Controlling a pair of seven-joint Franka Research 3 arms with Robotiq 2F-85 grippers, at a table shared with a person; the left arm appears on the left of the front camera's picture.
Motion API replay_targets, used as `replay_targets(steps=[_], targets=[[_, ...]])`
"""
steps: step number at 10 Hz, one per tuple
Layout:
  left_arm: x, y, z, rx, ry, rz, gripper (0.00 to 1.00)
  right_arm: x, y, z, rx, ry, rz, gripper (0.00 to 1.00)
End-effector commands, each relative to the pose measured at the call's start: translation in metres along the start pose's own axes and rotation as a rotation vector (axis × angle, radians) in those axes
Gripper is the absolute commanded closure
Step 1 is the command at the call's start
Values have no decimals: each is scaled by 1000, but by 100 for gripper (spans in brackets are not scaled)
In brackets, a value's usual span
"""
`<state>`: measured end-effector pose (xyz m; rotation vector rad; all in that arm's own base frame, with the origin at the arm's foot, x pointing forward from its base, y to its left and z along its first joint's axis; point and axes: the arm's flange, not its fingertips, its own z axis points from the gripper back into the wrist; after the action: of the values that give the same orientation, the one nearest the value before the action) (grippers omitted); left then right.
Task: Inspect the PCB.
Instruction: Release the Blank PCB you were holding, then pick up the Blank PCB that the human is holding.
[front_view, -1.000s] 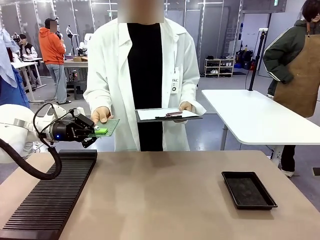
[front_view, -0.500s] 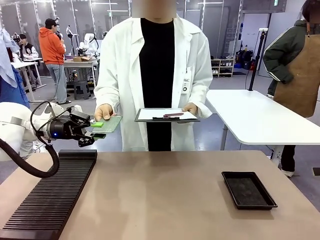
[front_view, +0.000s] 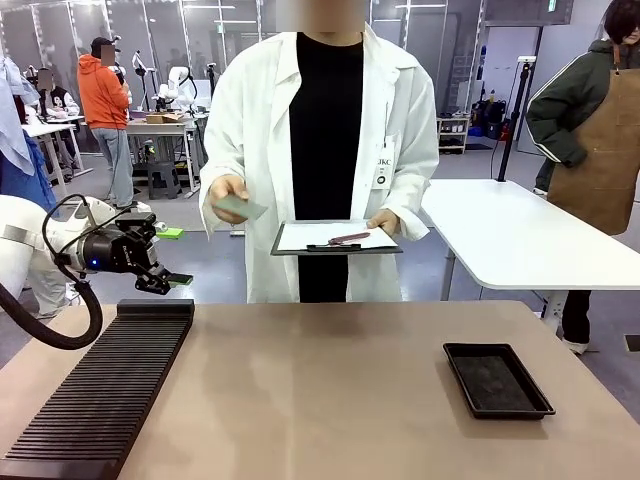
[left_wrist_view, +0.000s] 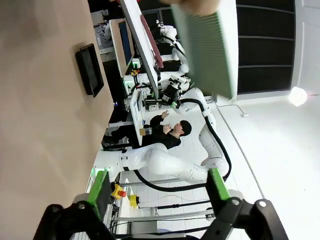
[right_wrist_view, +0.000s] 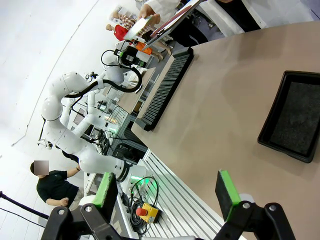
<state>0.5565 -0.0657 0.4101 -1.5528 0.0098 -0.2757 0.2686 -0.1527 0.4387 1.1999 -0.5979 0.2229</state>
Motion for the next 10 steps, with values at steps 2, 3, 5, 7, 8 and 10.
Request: replay_targets(steps=[2,3,5,7,8,10], targets=[[1,-6,3,-9,9,27,0,2,0,1,6,-8,14,0],[-1,-6,5,-11,14,19,0,2,0,1,6,-8,14,0],[0,0,0,-1,1,3,0,2,0,1,6,-8,14,0],[0,0,0,-1,1,3,0,2,0,1,6,-8,14,0],[0,0,0,-1,1,3,0,2,0,1,6,-8,14,0],[0,0,0,-1,1,3,0,2,0,1,6,-8,14,0]])
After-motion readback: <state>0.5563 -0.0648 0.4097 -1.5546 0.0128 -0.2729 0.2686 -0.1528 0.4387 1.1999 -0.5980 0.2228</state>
